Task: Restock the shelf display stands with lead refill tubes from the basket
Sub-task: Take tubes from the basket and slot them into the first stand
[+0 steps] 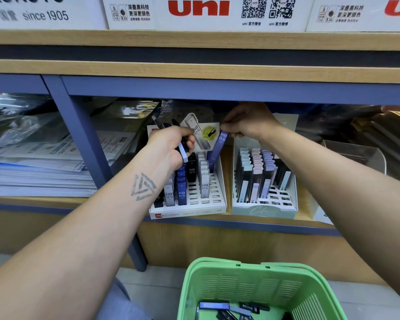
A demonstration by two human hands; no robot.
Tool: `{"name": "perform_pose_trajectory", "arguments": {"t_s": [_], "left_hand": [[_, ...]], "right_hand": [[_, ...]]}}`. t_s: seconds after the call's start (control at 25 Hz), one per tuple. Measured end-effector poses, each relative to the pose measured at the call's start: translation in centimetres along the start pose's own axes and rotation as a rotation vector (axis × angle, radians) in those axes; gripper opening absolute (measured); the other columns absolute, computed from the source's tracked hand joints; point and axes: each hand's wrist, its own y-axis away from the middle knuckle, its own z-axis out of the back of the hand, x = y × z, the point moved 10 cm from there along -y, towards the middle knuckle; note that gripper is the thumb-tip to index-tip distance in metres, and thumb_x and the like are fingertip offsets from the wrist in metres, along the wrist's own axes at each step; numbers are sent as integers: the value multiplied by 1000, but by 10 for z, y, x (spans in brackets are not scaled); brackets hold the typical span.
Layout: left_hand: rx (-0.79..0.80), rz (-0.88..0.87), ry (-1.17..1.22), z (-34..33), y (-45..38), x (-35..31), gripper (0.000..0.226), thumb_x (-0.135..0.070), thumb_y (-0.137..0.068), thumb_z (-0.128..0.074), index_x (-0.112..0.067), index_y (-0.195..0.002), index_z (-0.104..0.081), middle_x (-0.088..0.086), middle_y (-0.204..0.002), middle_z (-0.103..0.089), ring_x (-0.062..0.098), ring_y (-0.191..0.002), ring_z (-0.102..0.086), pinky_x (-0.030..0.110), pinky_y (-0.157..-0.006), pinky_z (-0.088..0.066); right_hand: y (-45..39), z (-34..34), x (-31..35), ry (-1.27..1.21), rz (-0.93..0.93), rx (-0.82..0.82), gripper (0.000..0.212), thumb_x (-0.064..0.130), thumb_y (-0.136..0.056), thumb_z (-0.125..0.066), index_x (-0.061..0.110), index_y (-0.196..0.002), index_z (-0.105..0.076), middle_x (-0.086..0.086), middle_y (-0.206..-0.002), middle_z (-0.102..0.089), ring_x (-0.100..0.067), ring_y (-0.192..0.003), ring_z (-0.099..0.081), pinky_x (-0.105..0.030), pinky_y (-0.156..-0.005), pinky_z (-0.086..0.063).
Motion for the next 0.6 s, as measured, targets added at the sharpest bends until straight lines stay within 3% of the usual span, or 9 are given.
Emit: {"name": "perform_pose_trajectory", "arguments": {"t_s": [0.16,0.28,0.44,0.6], "left_hand": [[14,9,-25,-5,1,2,16,4,-94,-57,-2,-79,-55,10,-67,-54,8,-32,-49,14,-34,-38],[30,17,-35,-7,3,4,17,4,-95,-56,-2,-79,-55,9,-67,-53,7,-32,-49,14,-34,-37],[38,22,-33,-7,3,4,16,3,-96,-56,-1,-81,-55,8,-68,-53,7,-33,-49,14,-34,-38],[35,28,-33,-7,4,5,14,3,-96,-56,-1,-82,-55,9,-69,-53,8,-32,-49,14,-34,-38]], "right_hand": [[-4,-33,-3,254,69,63,11,7,-87,-78,12,-96,-75,-8,-97,-74,-19,-80,-69,-31,-75,-61],[-3,-50,-6,366,159,40,19,2,-85,-76,8,-103,-74,-10,-103,-71,-27,-95,-69,-43,-87,-59],[1,-64,-7,558,217,76,17,9,-84,-77,13,-100,-73,-9,-104,-69,-27,-96,-65,-35,-85,-56],[2,-65,-6,541,190,115,14,9,-82,-79,11,-92,-71,-4,-95,-64,-25,-91,-64,-28,-75,-51]]}}
